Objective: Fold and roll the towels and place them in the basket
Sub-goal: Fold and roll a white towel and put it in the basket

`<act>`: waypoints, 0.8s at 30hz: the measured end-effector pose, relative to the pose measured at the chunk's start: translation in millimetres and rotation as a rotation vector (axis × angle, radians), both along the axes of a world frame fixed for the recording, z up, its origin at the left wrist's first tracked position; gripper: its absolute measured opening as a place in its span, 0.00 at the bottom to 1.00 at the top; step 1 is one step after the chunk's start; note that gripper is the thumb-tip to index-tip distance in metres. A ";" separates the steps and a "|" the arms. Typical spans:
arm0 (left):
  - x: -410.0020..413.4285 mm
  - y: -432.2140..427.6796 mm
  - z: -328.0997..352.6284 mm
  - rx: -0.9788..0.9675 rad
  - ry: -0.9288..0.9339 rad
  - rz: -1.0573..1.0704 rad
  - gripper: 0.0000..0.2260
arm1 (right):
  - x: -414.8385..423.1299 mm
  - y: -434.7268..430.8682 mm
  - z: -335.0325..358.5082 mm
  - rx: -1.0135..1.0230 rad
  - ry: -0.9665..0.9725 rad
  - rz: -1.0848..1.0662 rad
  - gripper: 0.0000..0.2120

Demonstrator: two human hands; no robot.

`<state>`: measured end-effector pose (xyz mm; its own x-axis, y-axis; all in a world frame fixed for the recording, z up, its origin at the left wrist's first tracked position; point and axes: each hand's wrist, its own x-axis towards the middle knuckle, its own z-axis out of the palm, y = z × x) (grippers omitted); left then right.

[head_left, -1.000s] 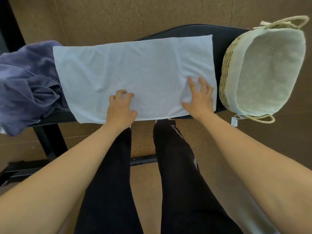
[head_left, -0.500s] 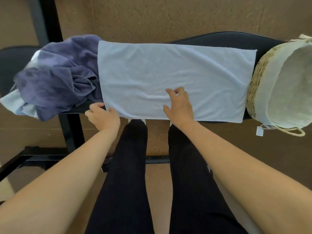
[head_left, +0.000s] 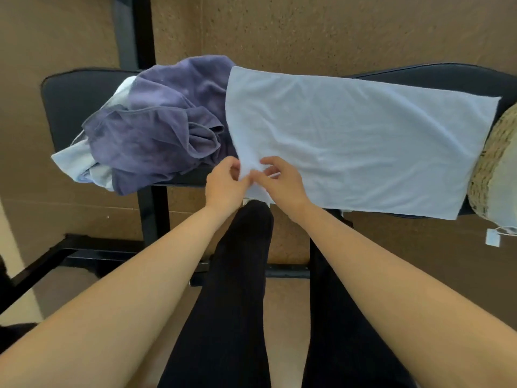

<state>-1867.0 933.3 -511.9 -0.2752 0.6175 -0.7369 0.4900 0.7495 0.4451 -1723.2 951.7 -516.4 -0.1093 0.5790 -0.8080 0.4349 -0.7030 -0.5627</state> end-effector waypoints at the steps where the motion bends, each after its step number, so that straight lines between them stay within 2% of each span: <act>1: 4.2 3.1 10.5 0.010 -0.133 0.003 0.06 | -6.5 1.8 2.4 -0.076 0.051 -0.103 0.23; 3: 9.2 9.4 25.9 -0.059 -0.385 -0.026 0.11 | -11.9 5.5 6.3 -0.148 0.099 -0.218 0.29; 5: 9.1 15.7 32.9 -0.142 -0.456 -0.009 0.16 | -9.3 8.2 10.6 -0.137 0.110 -0.251 0.25; 9: 8.9 36.8 28.0 0.008 -0.132 0.174 0.08 | 7.6 12.9 8.0 -0.023 0.009 -0.119 0.10; 11: 17.7 55.1 22.8 0.055 -0.083 0.172 0.03 | 17.6 11.7 6.6 0.016 -0.022 -0.026 0.08; 14: 38.7 90.3 13.4 -0.047 0.018 0.196 0.23 | 38.2 6.8 13.0 0.046 -0.013 0.050 0.11; 16: 46.0 111.3 8.0 -0.148 0.128 0.215 0.29 | 53.1 3.3 18.6 0.065 0.014 0.080 0.13; 18: 55.0 122.0 5.8 -0.146 0.173 0.218 0.23 | 71.5 -1.4 23.2 0.073 0.027 0.090 0.14; 21: 87.2 131.2 10.0 0.002 0.157 0.111 0.08 | 104.8 -9.0 28.8 0.065 -0.032 0.014 0.13; 24: 140.5 138.8 17.3 0.047 -0.005 0.055 0.08 | 152.7 -22.2 28.3 0.031 -0.112 -0.154 0.07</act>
<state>-1726.4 1072.1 -494.6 -0.3063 0.6351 -0.7091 0.4462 0.7538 0.4824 -1570.5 929.5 -488.1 0.0720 0.6071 -0.7914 0.3849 -0.7489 -0.5395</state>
